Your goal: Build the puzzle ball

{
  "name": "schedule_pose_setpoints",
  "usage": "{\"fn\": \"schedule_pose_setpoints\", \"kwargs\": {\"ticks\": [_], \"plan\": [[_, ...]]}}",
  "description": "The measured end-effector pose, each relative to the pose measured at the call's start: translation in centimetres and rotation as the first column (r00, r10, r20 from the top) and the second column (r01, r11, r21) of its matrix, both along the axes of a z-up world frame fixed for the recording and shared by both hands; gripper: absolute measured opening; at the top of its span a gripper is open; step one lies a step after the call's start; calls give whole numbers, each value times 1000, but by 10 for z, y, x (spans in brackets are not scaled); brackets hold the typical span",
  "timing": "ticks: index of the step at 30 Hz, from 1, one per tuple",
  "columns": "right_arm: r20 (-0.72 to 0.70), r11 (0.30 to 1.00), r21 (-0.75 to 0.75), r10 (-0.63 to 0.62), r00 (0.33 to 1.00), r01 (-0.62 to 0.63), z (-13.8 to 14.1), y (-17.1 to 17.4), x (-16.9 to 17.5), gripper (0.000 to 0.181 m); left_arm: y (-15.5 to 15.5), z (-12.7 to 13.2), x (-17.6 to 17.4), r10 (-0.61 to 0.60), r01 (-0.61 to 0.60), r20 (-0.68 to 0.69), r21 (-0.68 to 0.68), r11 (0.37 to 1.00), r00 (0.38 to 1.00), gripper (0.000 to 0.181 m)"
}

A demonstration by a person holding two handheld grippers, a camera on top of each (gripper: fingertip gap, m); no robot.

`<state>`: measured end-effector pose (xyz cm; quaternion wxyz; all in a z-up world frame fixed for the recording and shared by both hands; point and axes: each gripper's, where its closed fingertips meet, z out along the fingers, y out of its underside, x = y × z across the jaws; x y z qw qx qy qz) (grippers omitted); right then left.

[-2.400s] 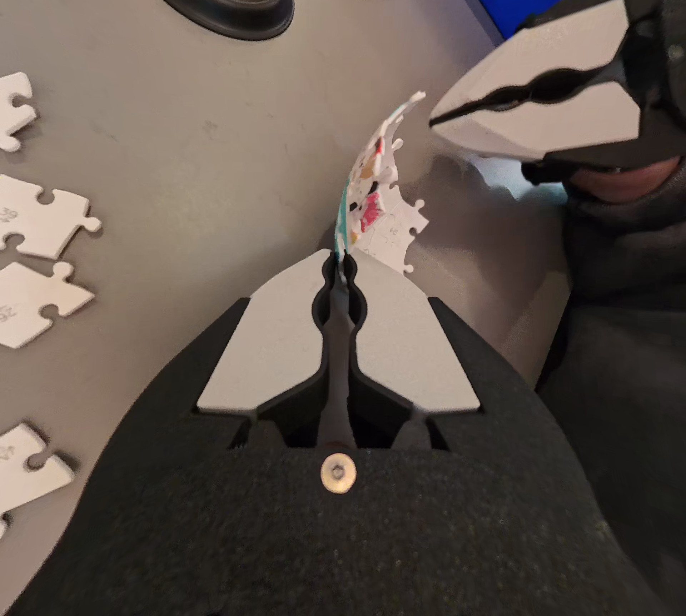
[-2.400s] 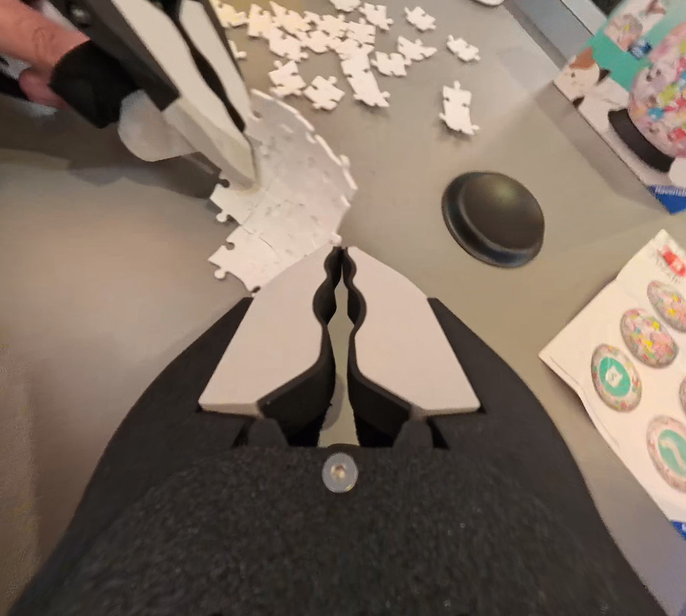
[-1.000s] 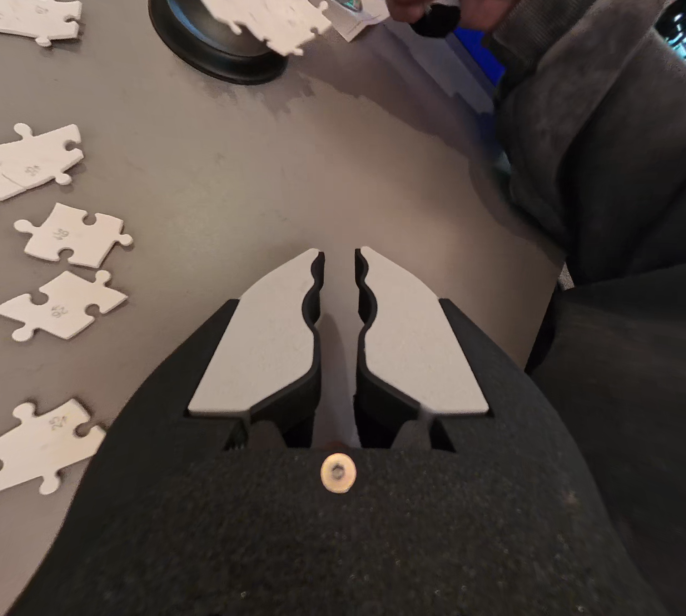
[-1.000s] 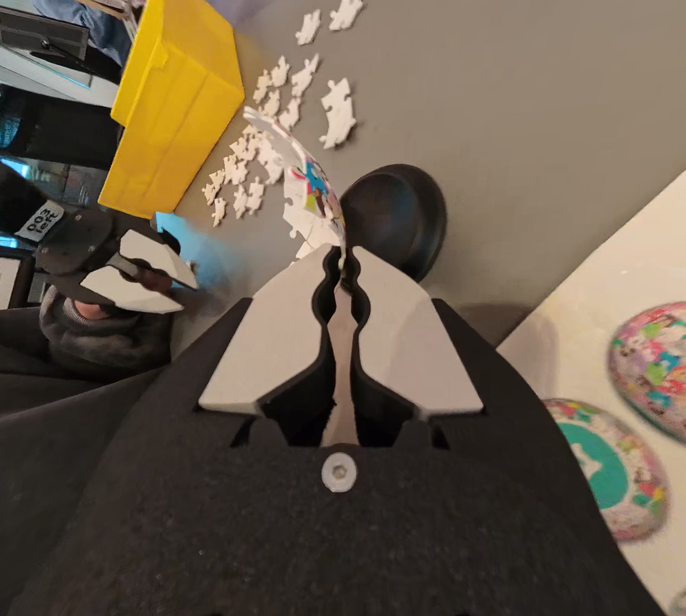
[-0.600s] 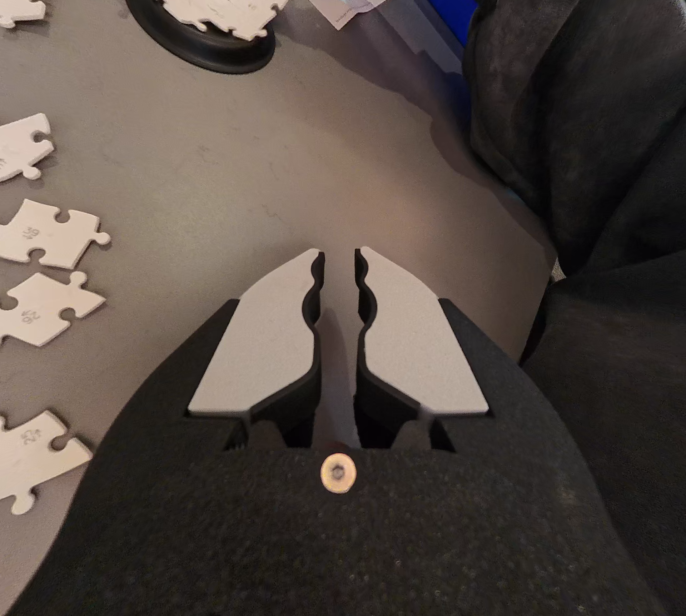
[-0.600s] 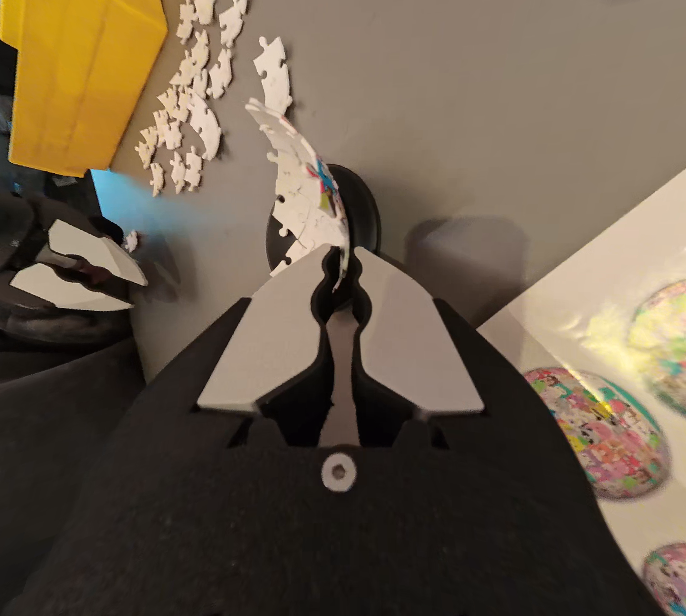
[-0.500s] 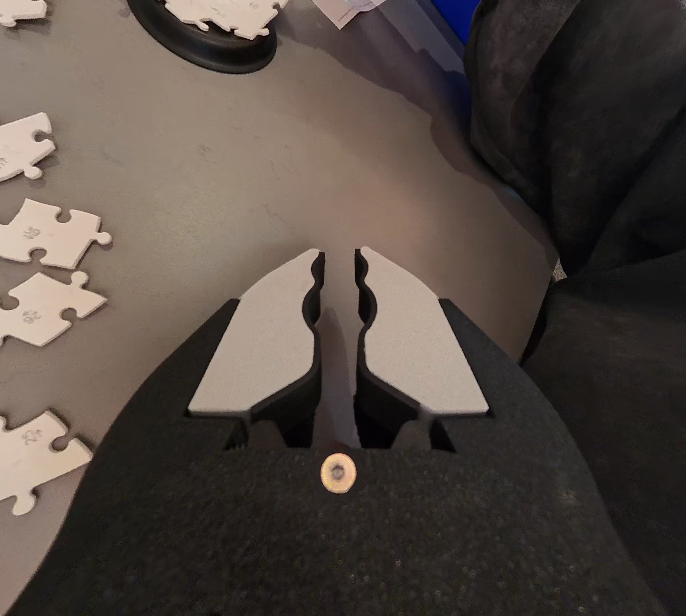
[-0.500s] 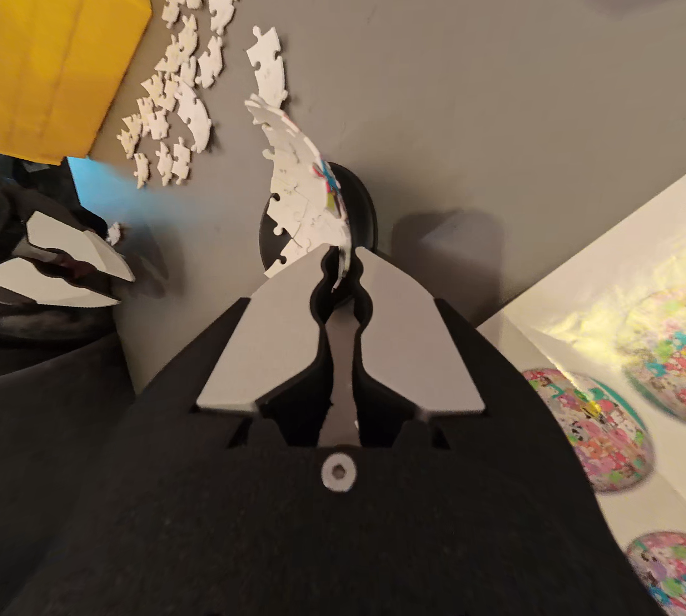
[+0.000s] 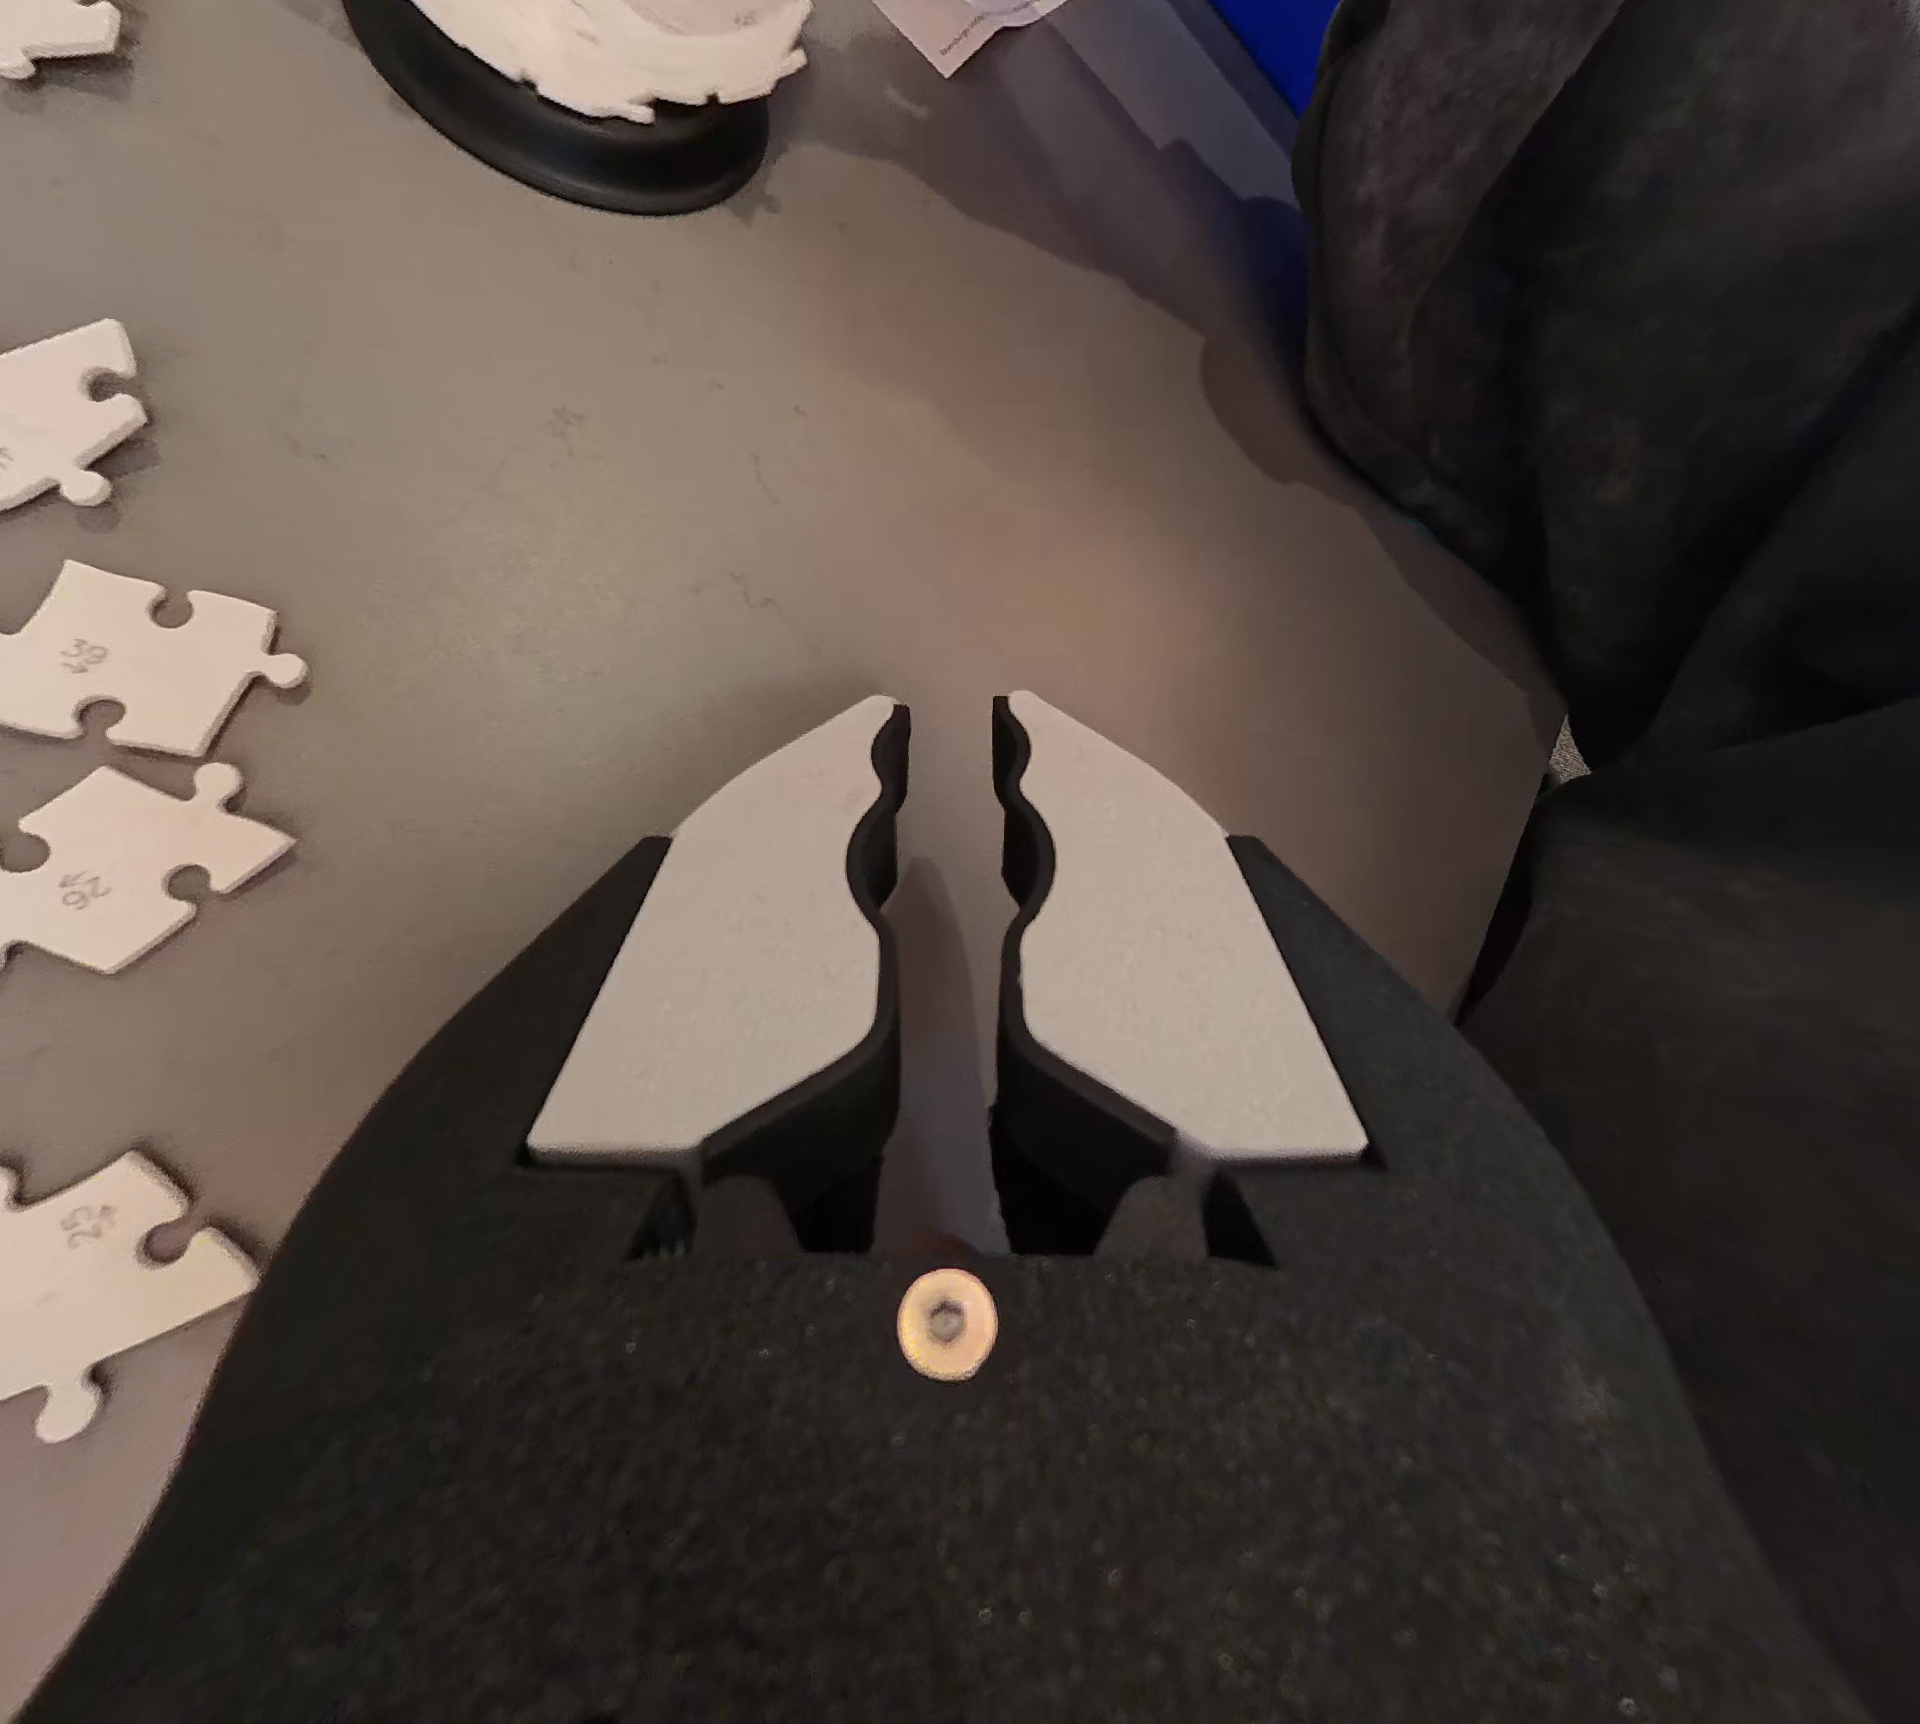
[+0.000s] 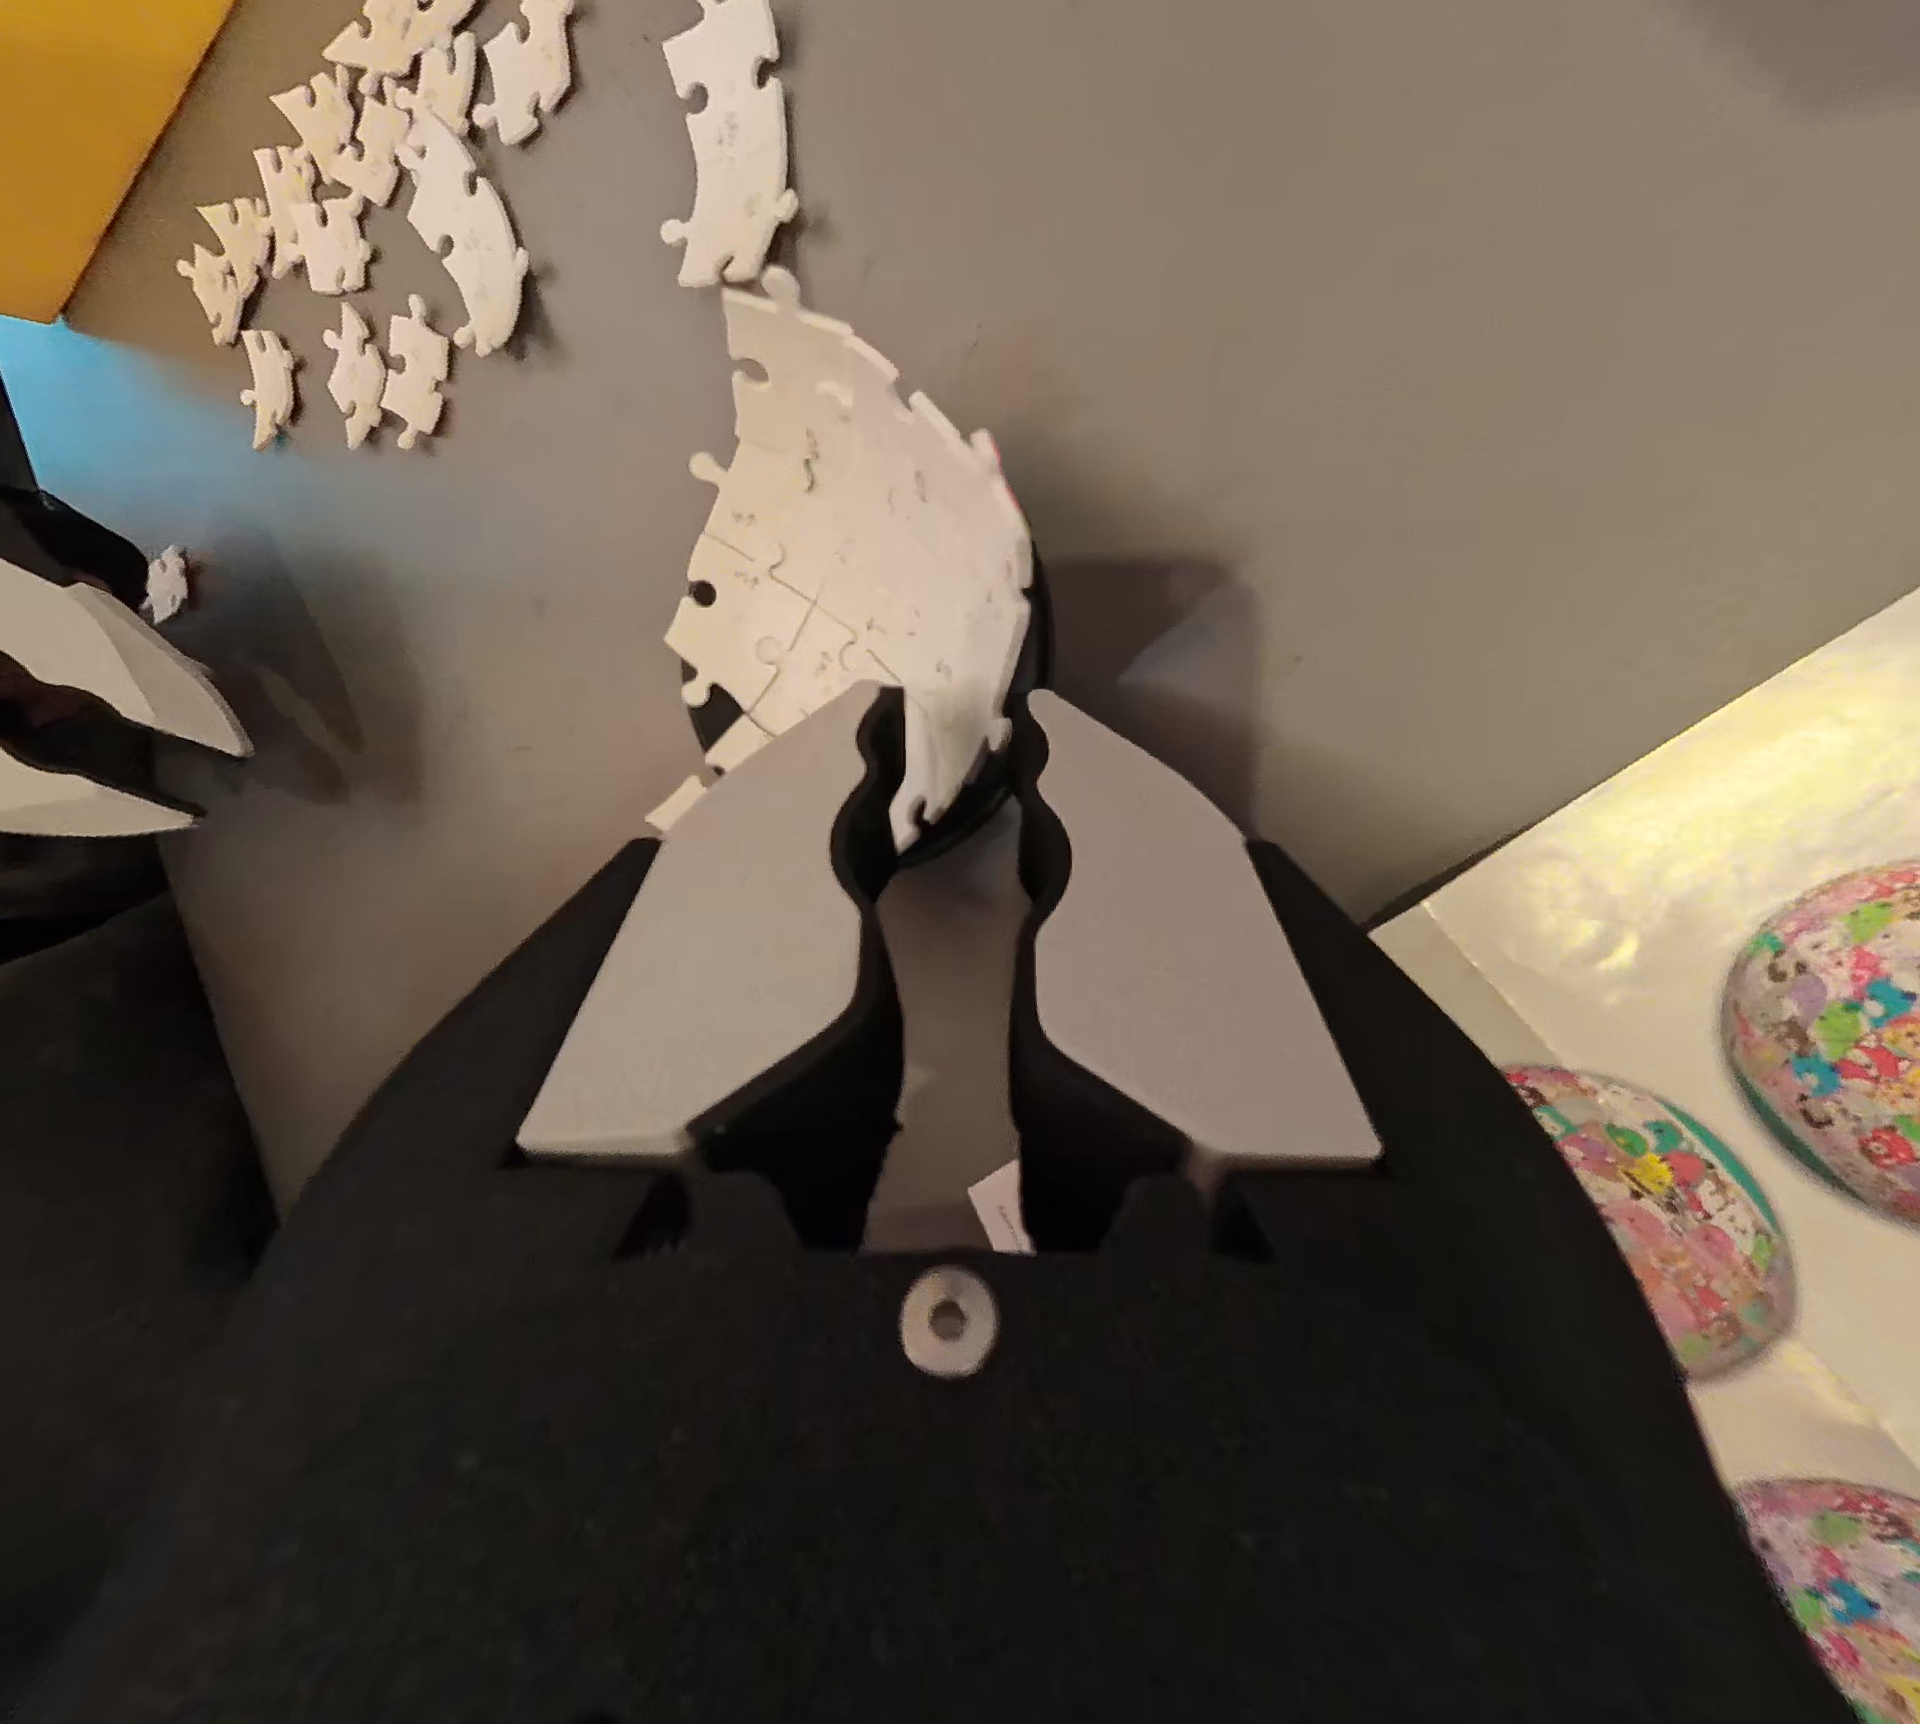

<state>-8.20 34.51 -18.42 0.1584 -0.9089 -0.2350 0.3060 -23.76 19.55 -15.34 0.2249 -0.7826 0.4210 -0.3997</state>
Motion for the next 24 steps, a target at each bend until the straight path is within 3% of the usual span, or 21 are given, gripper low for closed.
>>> {"fn": "schedule_pose_setpoints", "kwargs": {"ticks": [6,11,17,21,24], "plan": [[60,992,123,-50,997,43,19,3,15,22,7,2,-7,28,-26,-21,62,998,999,16],[122,930,354,-150,981,98,54,-12,30,22,11,15,-22,59,-47,-70,170,984,996,25],[-72,793,601,-72,995,101,69,-92,-42,28,12,50,-90,213,-181,-81,295,938,974,39],[-119,706,706,48,992,51,64,-142,-92,37,7,33,-152,312,-217,-224,364,906,923,43],[-151,701,710,60,987,66,62,-154,-104,37,0,14,-173,345,-247,-247,354,902,905,44]]}}
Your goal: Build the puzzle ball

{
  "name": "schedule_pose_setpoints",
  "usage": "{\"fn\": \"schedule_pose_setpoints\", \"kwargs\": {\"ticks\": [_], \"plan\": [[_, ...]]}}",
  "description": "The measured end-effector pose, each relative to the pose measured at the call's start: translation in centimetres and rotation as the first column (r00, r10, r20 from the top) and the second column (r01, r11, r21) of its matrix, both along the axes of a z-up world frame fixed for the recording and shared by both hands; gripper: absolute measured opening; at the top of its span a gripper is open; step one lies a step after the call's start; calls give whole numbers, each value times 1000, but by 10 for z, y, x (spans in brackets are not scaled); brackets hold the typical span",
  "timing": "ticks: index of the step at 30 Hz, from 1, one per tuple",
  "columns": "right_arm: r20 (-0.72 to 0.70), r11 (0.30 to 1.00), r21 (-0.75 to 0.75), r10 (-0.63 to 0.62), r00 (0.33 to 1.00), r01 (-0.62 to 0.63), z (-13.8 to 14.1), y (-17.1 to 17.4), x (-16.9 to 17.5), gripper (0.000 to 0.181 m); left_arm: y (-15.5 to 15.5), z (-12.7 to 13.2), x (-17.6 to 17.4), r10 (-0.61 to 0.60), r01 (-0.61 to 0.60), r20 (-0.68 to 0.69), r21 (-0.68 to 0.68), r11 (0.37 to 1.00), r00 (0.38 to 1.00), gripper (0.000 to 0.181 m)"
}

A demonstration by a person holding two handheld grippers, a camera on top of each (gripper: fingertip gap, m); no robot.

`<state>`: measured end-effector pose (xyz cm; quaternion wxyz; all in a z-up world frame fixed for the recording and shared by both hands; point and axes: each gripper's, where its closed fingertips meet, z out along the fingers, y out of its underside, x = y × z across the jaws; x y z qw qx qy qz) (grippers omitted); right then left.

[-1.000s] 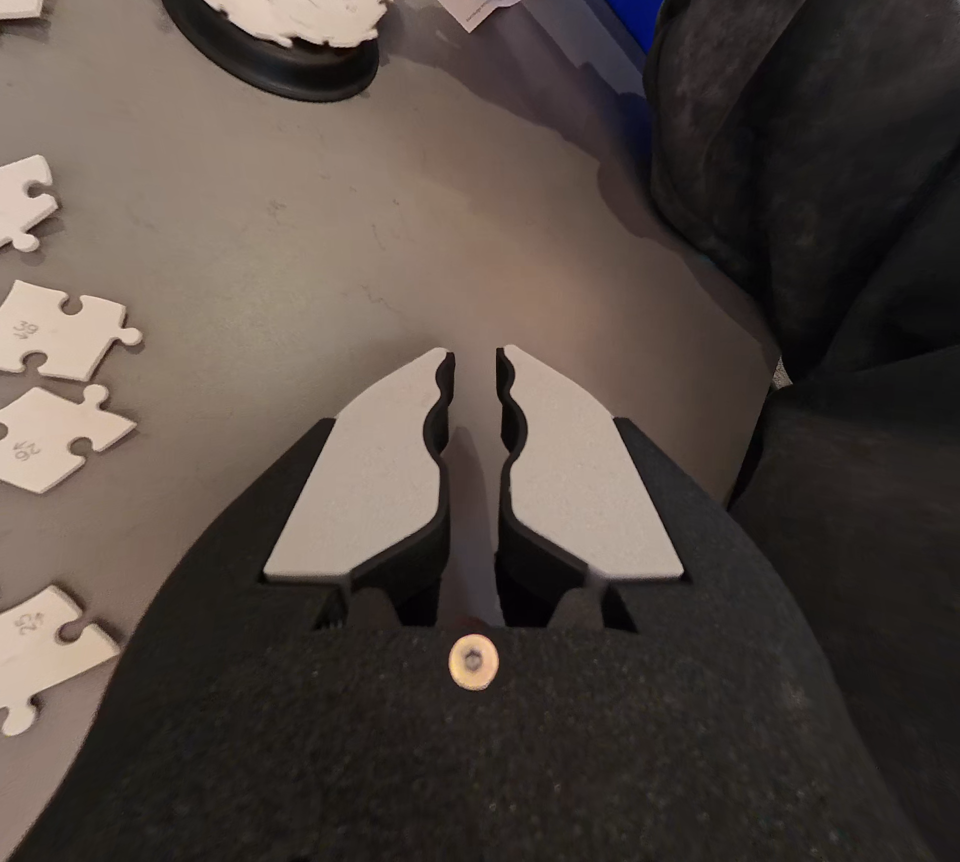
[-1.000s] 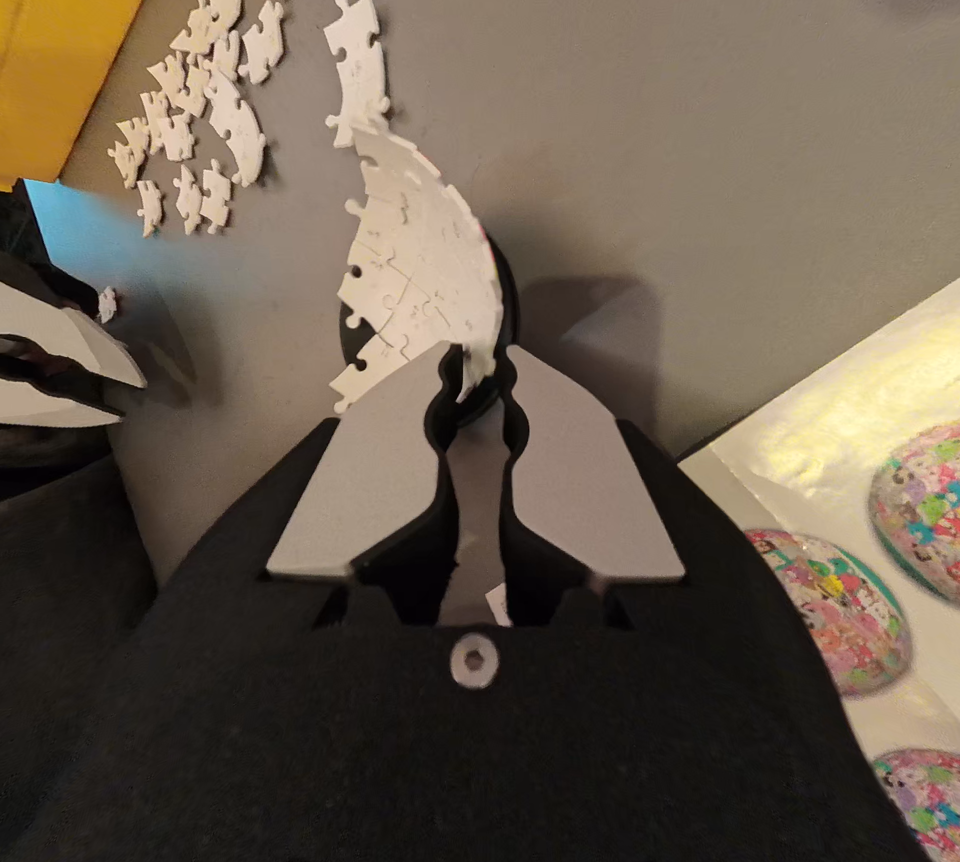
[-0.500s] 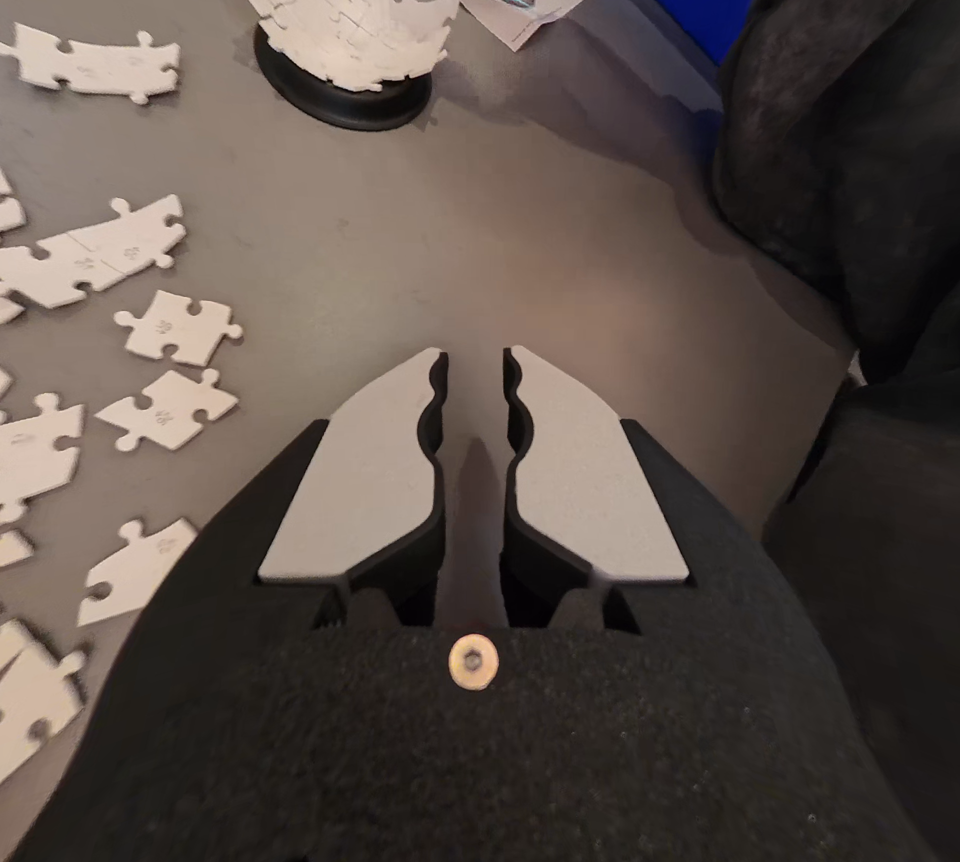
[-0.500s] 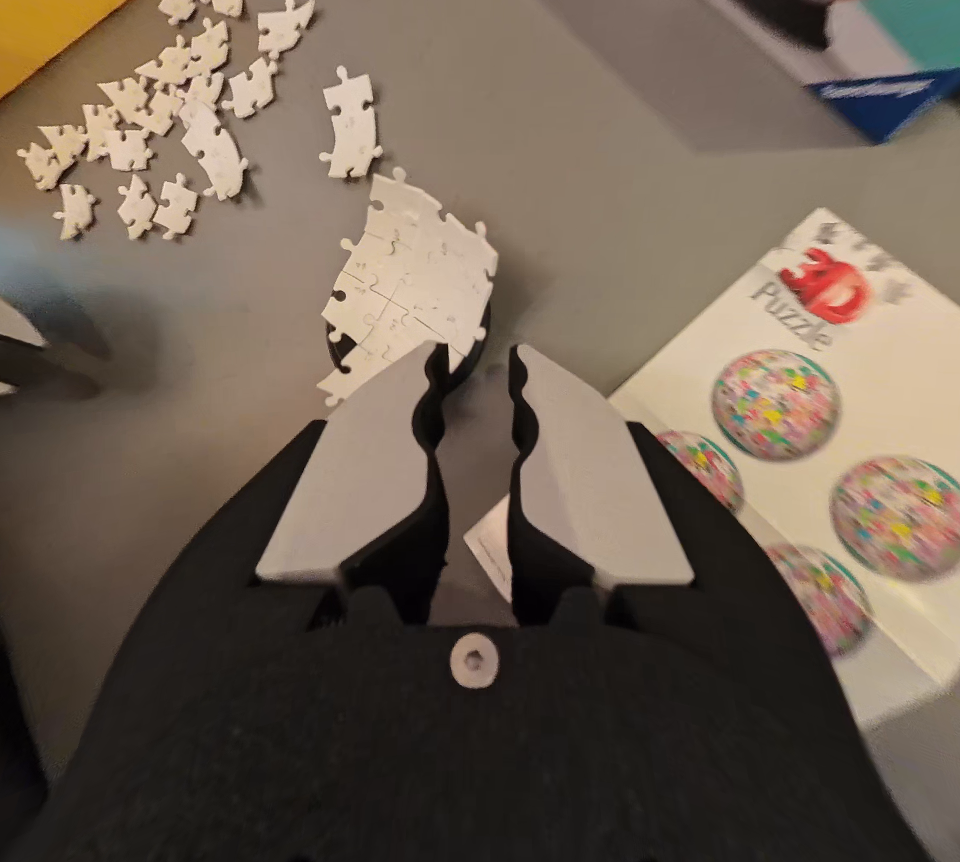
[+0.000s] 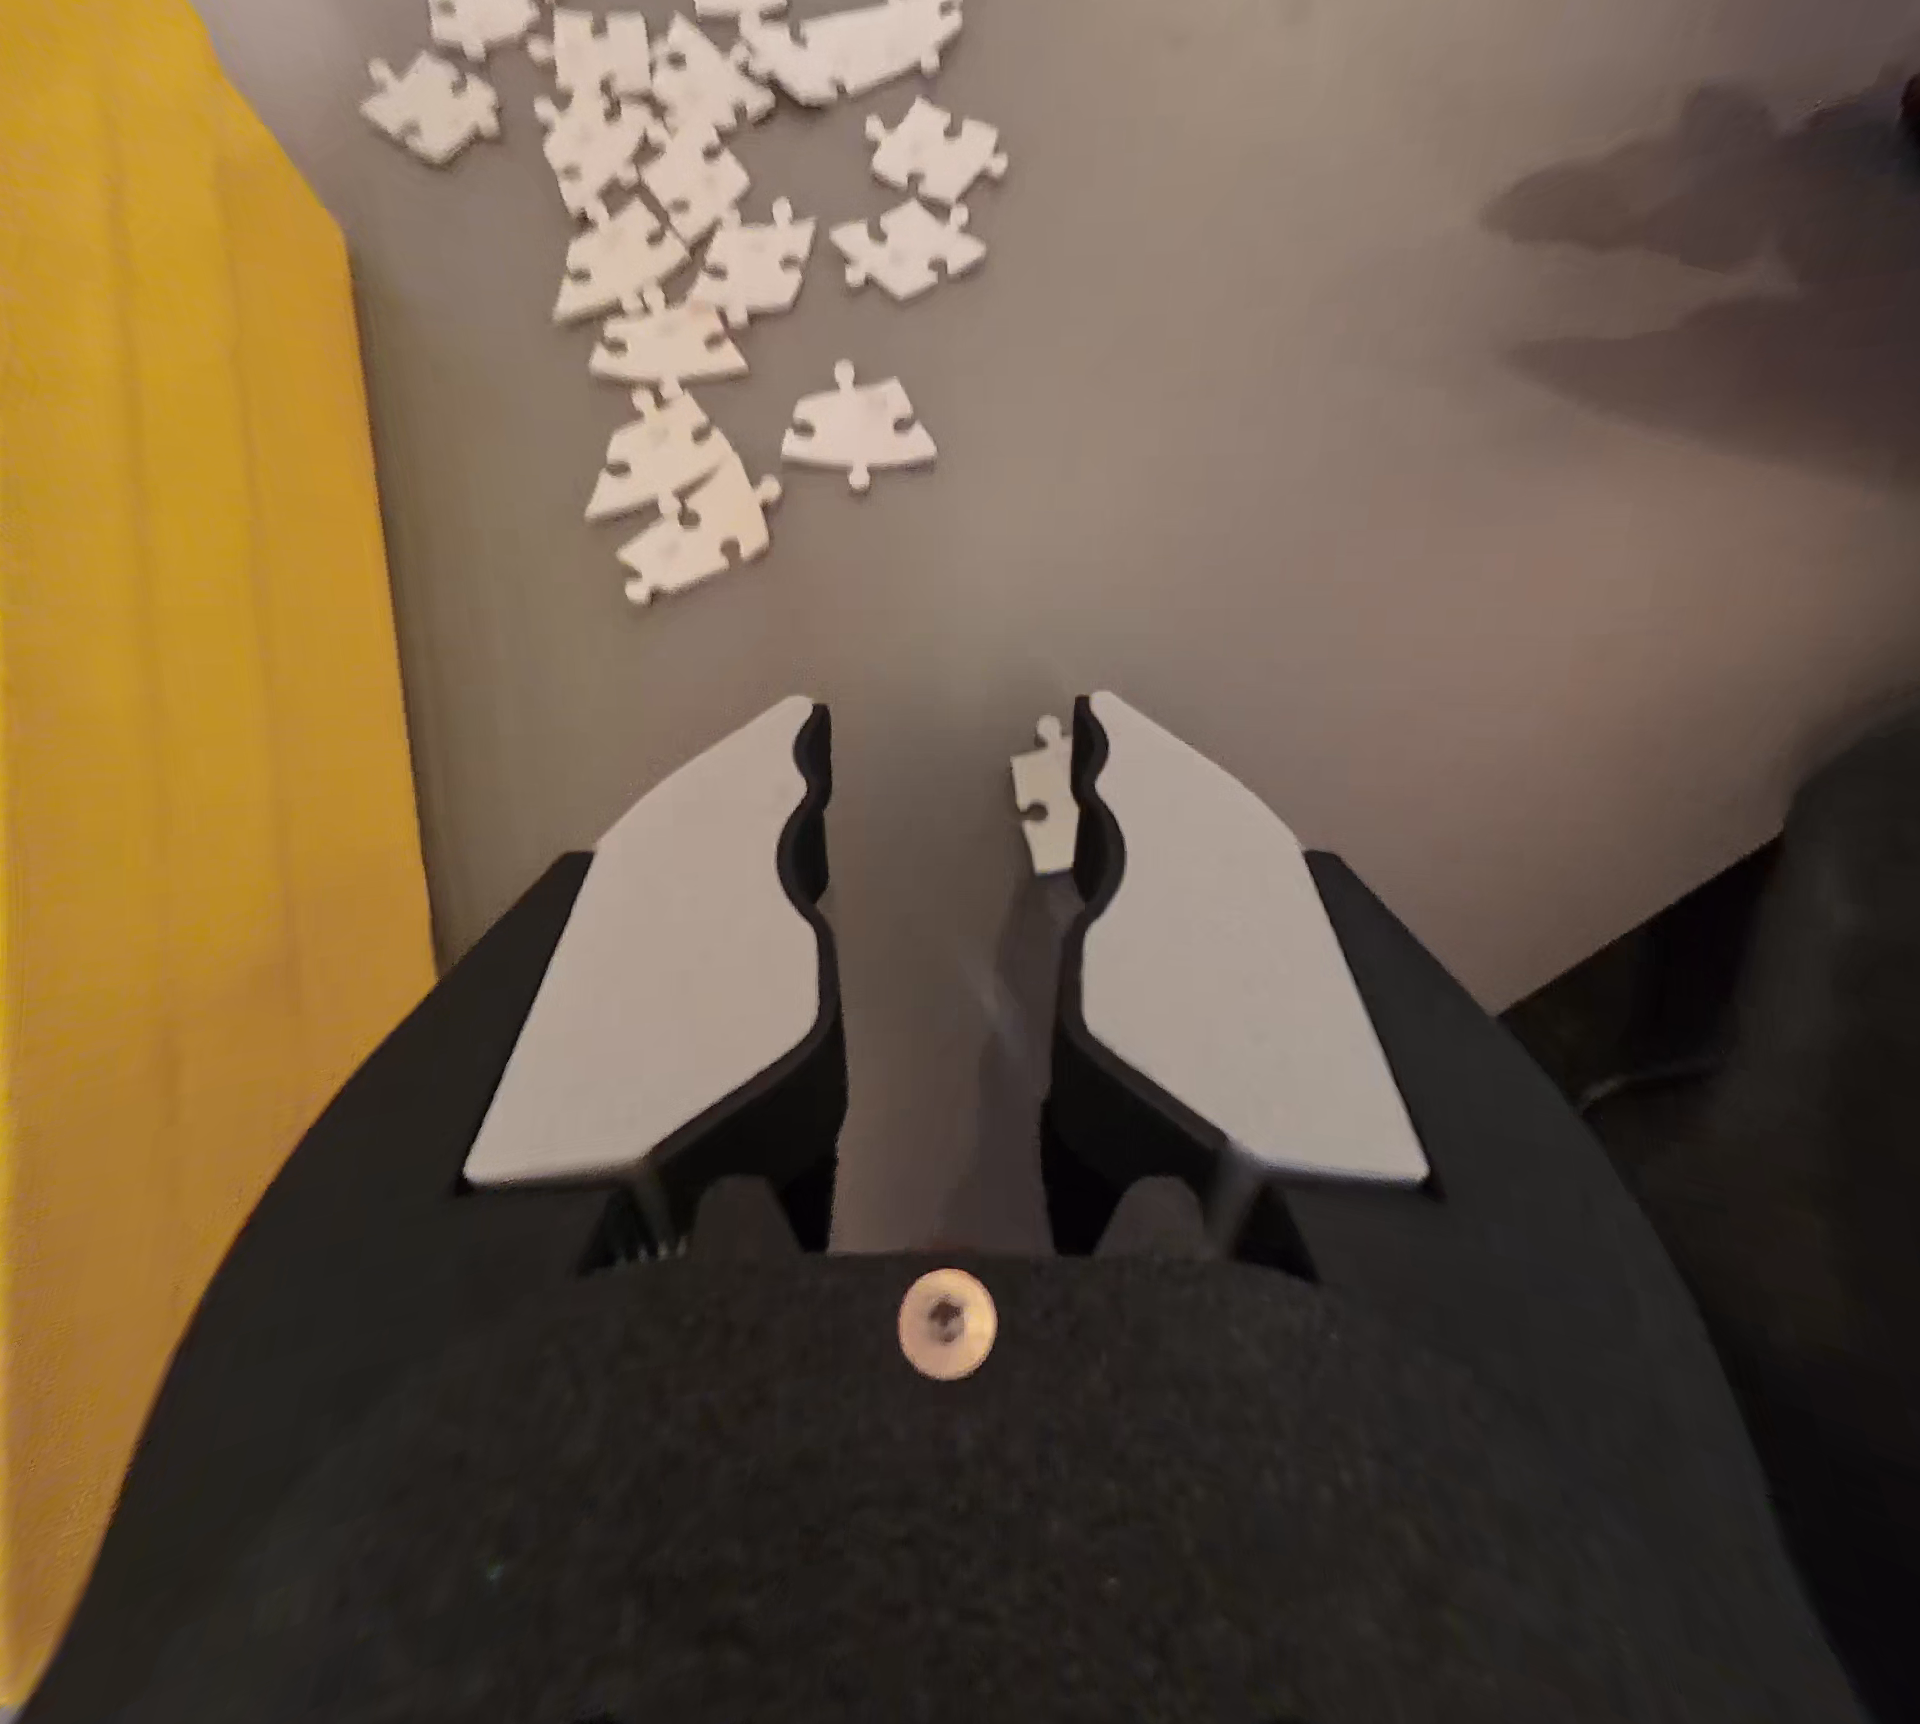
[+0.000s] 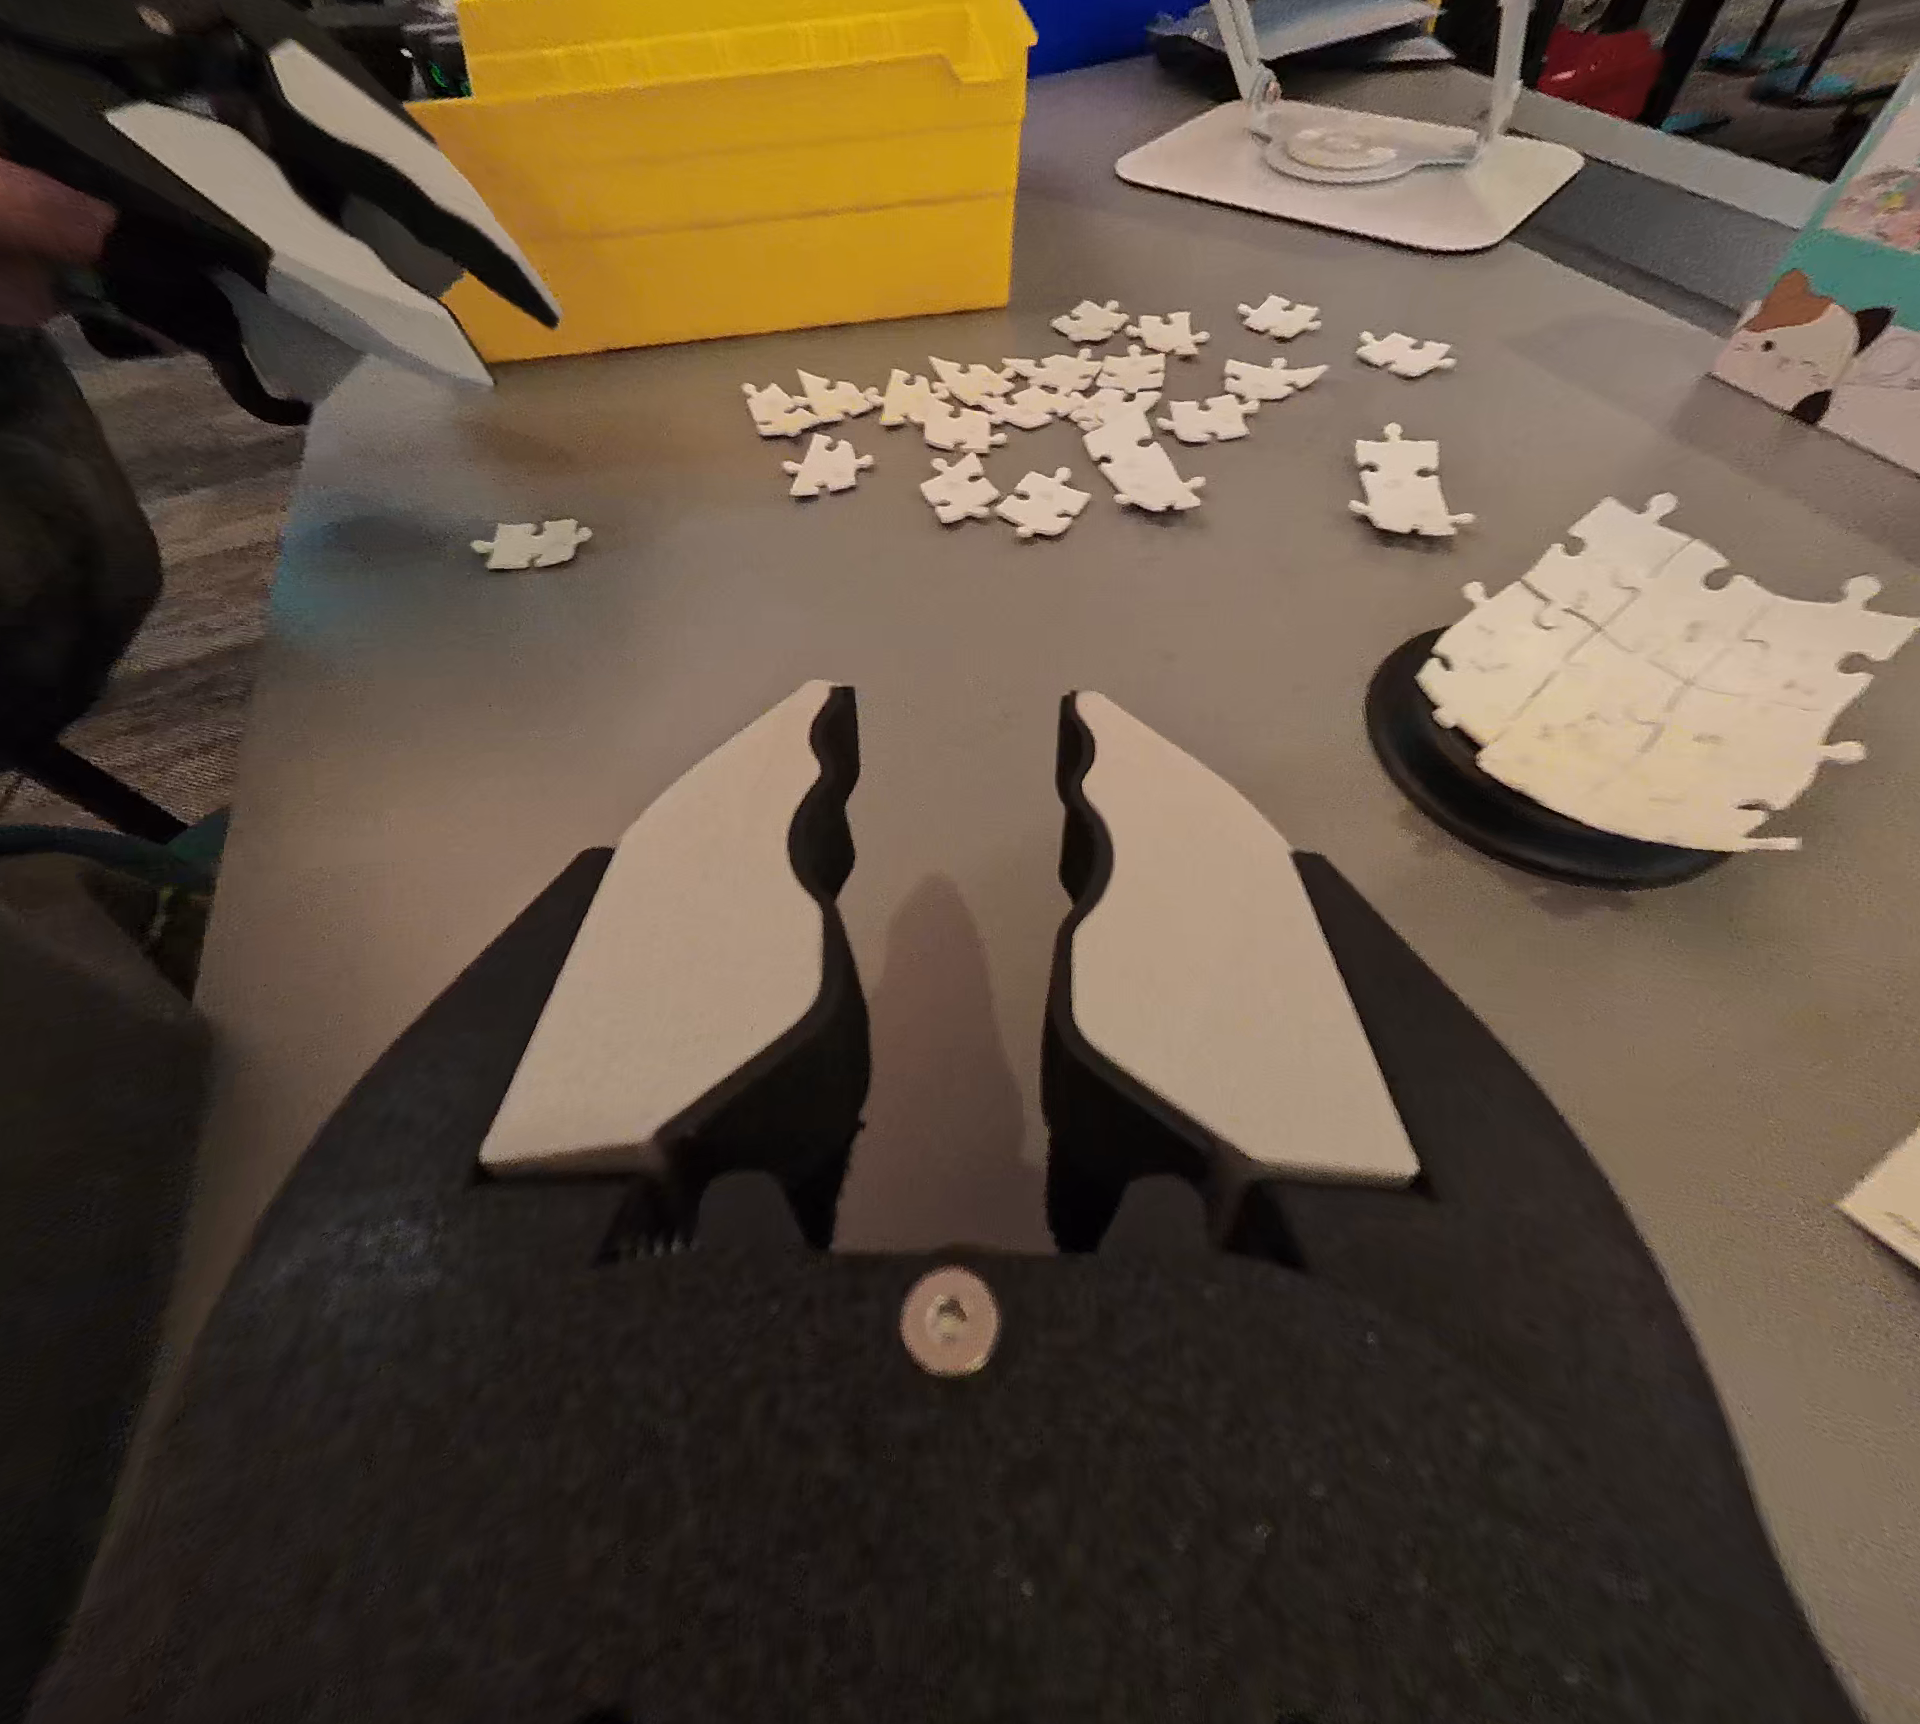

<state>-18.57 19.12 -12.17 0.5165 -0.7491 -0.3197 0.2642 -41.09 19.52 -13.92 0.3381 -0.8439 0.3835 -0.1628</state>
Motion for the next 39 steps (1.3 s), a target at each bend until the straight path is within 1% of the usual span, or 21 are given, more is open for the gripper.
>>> {"fn": "schedule_pose_setpoints", "kwargs": {"ticks": [2,4,6,7,9,11,13,16,19,20,22,24,25,27,28,31,33,34,35,39], "plan": [[4,999,-38,5,1000,-5,-6,0,-1,37,-9,-9,-2,-1,2,26,-39,999,1000,44],[9,999,-36,-3,1000,3,-10,1,1,37,-20,-16,1,-14,18,70,-64,998,997,44],[2,999,-43,-6,1000,6,-10,1,2,35,-27,-24,1,-8,13,83,-60,998,996,44],[-5,999,-38,-6,1000,5,-9,1,3,31,-29,-28,0,1,4,82,-53,999,997,44],[-14,999,-39,-2,1000,2,-8,0,3,31,-32,-37,0,13,-7,91,-64,998,996,44],[-10,999,-52,8,1000,-8,-10,0,2,31,-33,-45,-2,24,-18,71,-88,996,997,44],[9,999,-47,12,1000,-12,-12,-1,0,32,-31,-46,-4,21,-16,59,-75,997,998,45],[55,999,-46,23,998,-20,-16,-3,-3,32,-29,-35,-2,5,0,96,-46,999,995,45],[98,998,-55,33,995,-28,-21,-3,-6,34,-25,-23,1,3,-6,122,20,1000,993,46],[103,999,-45,27,994,-23,-21,-3,-7,34,-22,-19,1,9,-15,138,42,999,990,50],[56,1000,10,8,998,-9,-10,-1,-11,34,-17,-14,-1,32,-46,167,80,996,985,58],[-16,996,95,-2,1000,3,6,5,-19,42,-14,-11,-5,43,-66,192,112,991,980,59],[-32,994,109,-2,1000,5,10,9,-24,43,-13,-8,-5,37,-65,208,130,989,977,59],[-18,994,103,36,999,-34,8,20,-38,49,-12,0,-1,4,-48,261,160,986,965,59],[-5,994,95,47,999,-46,4,28,-44,51,-11,4,2,-20,-33,288,179,983,957,56],[15,992,67,106,994,-107,0,46,-68,53,-8,12,6,-76,3,348,207,978,934,53],[8,986,64,154,988,-154,0,46,-84,51,-8,16,8,-94,20,352,208,978,931,54],[22,982,68,173,985,-174,-1,43,-88,48,-9,21,9,-97,21,352,213,977,931,58],[49,979,87,181,982,-185,-3,40,-90,44,-10,28,11,-101,21,359,220,975,928,60],[111,956,200,196,974,-215,1,29,-95,43,-17,60,14,-115,-5,400,286,958,909,62]]}}
